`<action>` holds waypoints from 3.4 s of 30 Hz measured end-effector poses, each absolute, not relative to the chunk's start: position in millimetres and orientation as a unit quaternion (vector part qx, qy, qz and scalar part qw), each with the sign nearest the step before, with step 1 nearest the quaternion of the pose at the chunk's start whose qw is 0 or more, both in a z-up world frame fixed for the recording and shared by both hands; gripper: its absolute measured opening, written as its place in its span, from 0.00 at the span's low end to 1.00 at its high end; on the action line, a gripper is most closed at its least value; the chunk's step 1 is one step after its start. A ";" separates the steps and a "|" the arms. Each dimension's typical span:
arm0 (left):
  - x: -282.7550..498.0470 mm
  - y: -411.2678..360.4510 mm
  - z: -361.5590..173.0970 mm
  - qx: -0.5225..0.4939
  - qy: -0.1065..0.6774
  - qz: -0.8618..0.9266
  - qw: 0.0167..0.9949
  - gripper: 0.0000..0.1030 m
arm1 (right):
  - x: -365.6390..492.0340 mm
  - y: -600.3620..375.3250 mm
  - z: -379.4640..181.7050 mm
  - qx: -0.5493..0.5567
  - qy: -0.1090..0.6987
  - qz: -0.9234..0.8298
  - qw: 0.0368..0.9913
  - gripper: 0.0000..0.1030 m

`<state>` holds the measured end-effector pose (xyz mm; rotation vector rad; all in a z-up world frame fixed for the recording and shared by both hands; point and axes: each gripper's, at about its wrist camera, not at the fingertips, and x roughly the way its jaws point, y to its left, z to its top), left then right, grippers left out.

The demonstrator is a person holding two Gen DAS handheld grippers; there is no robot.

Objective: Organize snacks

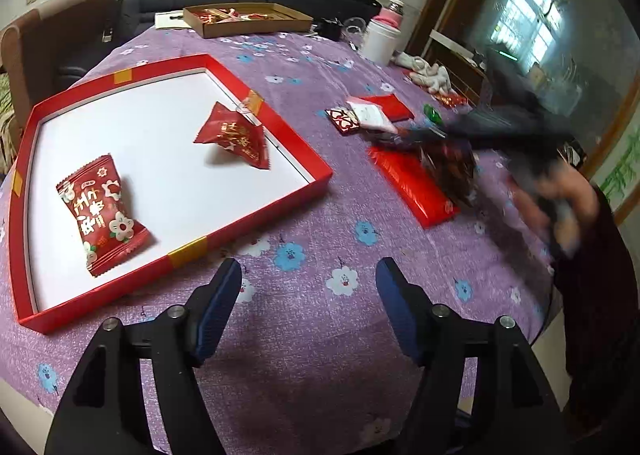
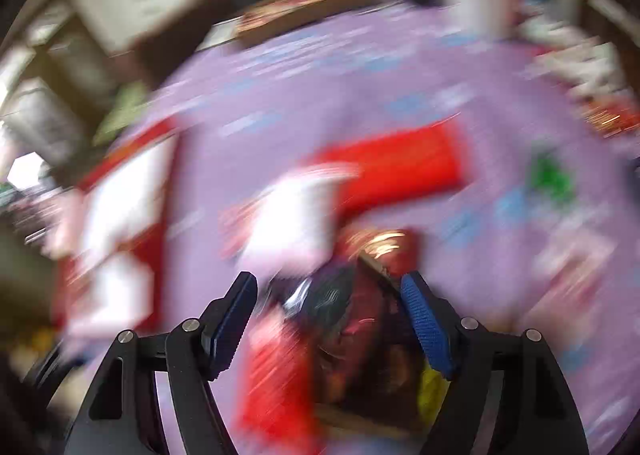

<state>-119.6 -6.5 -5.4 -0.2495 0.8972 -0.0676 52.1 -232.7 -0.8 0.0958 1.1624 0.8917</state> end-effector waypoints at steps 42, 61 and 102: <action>-128.4 -37.2 9.3 -0.070 0.434 -0.060 0.896 0.67 | 41.8 -358.3 -2.2 0.213 0.410 0.255 0.849 0.45; 135.2 -231.2 18.2 -0.067 0.530 -0.067 0.843 0.73 | 47.0 -431.8 -64.3 0.100 0.453 0.064 0.884 0.55; 96.0 -235.7 23.6 0.000 0.503 -0.086 0.860 0.36 | 36.1 -424.5 -55.7 0.073 0.457 0.059 0.884 0.46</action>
